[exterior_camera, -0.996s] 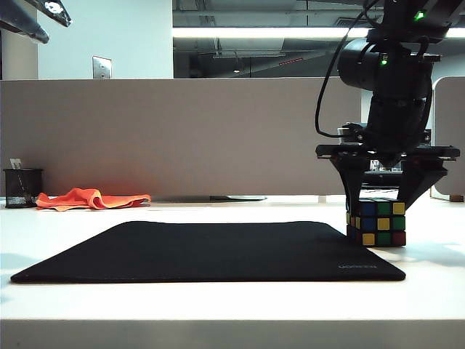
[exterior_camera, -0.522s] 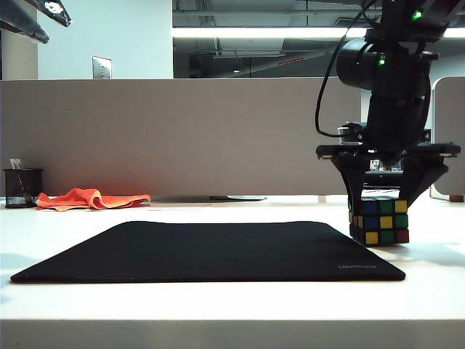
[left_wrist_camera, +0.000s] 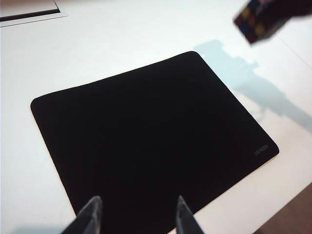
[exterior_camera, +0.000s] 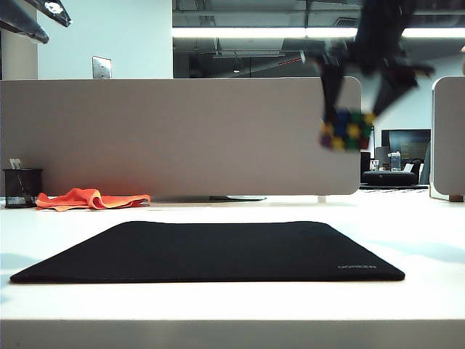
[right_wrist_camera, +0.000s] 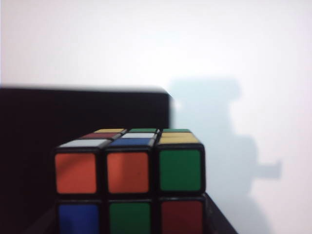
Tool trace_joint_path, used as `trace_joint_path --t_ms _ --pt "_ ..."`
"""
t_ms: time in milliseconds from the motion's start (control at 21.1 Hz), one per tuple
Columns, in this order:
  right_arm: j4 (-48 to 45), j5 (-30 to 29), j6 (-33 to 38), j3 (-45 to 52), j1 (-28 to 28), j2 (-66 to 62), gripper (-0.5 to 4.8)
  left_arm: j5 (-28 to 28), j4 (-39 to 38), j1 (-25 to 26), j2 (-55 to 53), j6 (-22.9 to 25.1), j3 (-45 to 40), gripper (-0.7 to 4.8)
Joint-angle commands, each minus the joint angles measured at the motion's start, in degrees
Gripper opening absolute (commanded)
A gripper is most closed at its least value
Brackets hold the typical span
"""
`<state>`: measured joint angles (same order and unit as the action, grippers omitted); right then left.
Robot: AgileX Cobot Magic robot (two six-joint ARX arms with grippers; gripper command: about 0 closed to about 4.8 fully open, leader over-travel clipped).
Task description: Pick up the cube on the right side of the mouse pad, then place it in the center of the mouse pad.
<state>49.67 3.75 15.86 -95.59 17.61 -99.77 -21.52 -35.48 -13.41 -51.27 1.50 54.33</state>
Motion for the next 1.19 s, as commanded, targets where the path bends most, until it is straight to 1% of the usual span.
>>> trace_joint_path --t_ms 47,332,569,712,854,1091,1139,1186 --pt "-0.4 -1.1 0.0 -4.4 3.0 0.2 2.61 -0.4 0.3 0.0 0.1 0.0 0.2 1.91" --pt "-5.5 -1.1 0.0 -5.4 10.1 -0.9 2.65 -0.4 0.3 0.0 0.1 0.0 0.2 1.91" --pt "-5.9 -0.9 0.0 -5.4 15.9 -5.2 2.65 -0.4 -1.2 0.0 0.1 0.0 0.2 1.91" --pt "-6.3 -0.8 -1.1 -5.4 17.7 -8.1 2.65 -0.4 -1.6 0.0 0.1 0.0 0.2 1.91" --pt "-6.2 0.9 -2.2 -5.4 19.1 -13.4 2.65 -0.4 -1.8 0.0 0.1 0.0 0.2 1.91" --pt "-5.2 2.8 -2.4 -5.4 19.4 -18.8 2.67 -0.4 -1.8 0.0 0.1 0.0 0.2 1.91" --pt "-4.9 2.8 -2.4 -5.4 19.4 -19.5 2.84 -0.4 -1.8 0.0 0.1 0.0 0.2 1.91" --pt "-4.4 2.6 -2.4 -5.4 19.4 -20.5 3.76 -0.4 -1.8 0.0 0.1 0.0 0.2 1.91"
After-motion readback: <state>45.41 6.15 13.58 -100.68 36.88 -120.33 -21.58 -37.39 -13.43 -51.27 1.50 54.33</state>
